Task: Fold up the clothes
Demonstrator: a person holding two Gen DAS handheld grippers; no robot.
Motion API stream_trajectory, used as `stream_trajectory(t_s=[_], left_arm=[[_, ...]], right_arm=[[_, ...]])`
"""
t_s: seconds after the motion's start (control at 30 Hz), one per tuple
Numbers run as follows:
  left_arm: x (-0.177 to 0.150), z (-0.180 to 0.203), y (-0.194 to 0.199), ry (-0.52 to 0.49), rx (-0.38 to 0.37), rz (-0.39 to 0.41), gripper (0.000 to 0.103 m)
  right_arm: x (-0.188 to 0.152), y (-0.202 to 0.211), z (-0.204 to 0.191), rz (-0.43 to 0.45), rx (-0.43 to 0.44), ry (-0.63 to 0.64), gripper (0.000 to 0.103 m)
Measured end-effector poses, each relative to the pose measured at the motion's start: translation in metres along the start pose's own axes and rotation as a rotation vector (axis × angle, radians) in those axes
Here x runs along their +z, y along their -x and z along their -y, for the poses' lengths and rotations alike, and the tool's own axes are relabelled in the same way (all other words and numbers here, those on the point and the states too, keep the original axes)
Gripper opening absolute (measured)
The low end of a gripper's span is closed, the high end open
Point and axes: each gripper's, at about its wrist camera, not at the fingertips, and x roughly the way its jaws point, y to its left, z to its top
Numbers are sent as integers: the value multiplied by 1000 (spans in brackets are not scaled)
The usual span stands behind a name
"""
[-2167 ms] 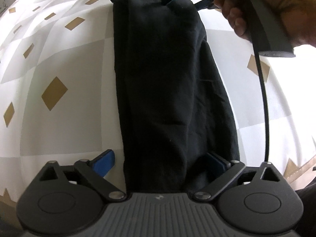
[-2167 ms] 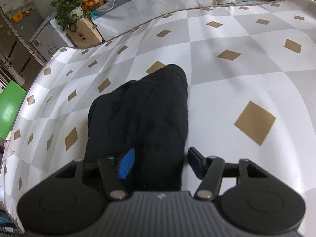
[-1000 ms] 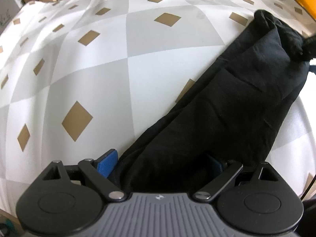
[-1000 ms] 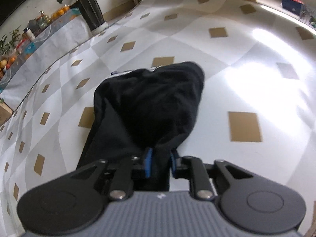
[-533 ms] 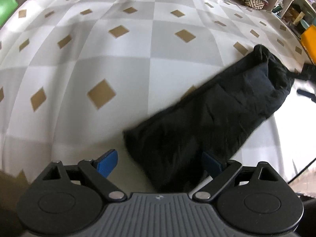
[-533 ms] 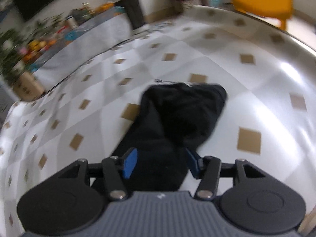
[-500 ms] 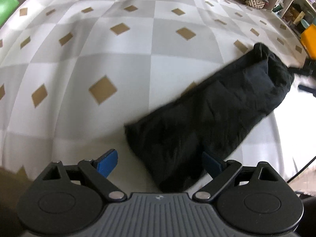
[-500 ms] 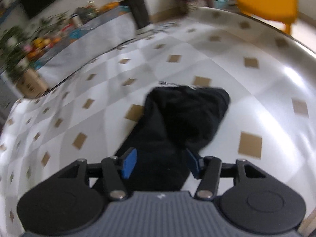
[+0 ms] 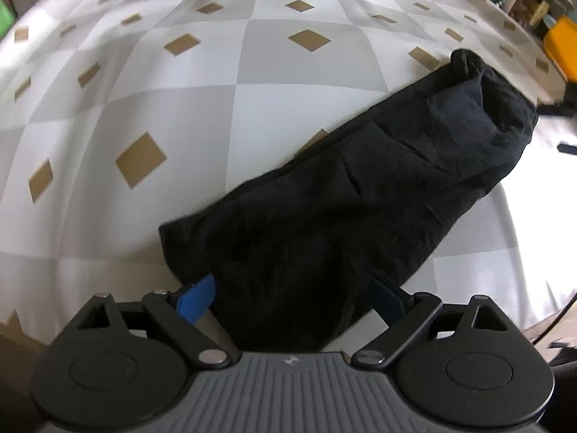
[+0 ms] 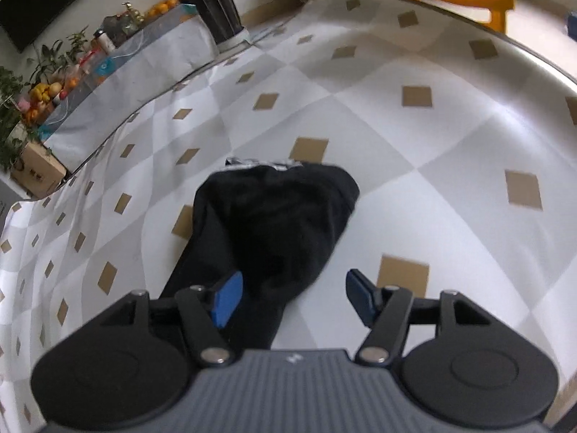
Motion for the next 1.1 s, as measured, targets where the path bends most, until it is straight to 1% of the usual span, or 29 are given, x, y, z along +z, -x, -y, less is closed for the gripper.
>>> stream_trajectory(t_s=[0.07, 0.13, 0.23, 0.4, 0.47, 0.53, 0.6, 0.7, 0.83, 0.9, 0.97, 1.03, 1.1], left_arm=[[2, 4, -4, -16, 12, 10, 92], [3, 5, -9, -8, 6, 5, 92], [4, 6, -17, -3, 20, -1, 92], [1, 15, -25, -78, 54, -8, 94], [0, 16, -26, -85, 60, -5, 95], [0, 16, -27, -88, 66, -4, 96], [0, 17, -28, -92, 72, -3, 99], [0, 15, -31, -82, 85, -4, 103], [3, 8, -33, -50, 90, -8, 103], [4, 4, -35, -37, 88, -11, 103], [5, 3, -36, -37, 86, -13, 103], [6, 2, -36, -43, 85, -14, 103], [6, 2, -36, -47, 83, -14, 103]], right_arm=[[1, -7, -7, 1, -11, 43, 61], [2, -16, -11, -1, -24, 61, 62], [4, -31, -15, -1, -50, 102, 62], [8, -51, -27, 37, -100, 234, 62], [11, -56, -31, 51, -104, 261, 62], [14, -58, -35, 79, -88, 281, 62], [16, -62, -42, 97, -71, 328, 63], [15, -72, -54, 109, -69, 416, 63], [8, -90, -71, 106, -89, 548, 63], [5, -102, -77, 99, -136, 588, 63], [6, -110, -75, 106, -154, 563, 65], [11, -117, -71, 116, -152, 506, 72], [17, -122, -66, 115, -150, 458, 76]])
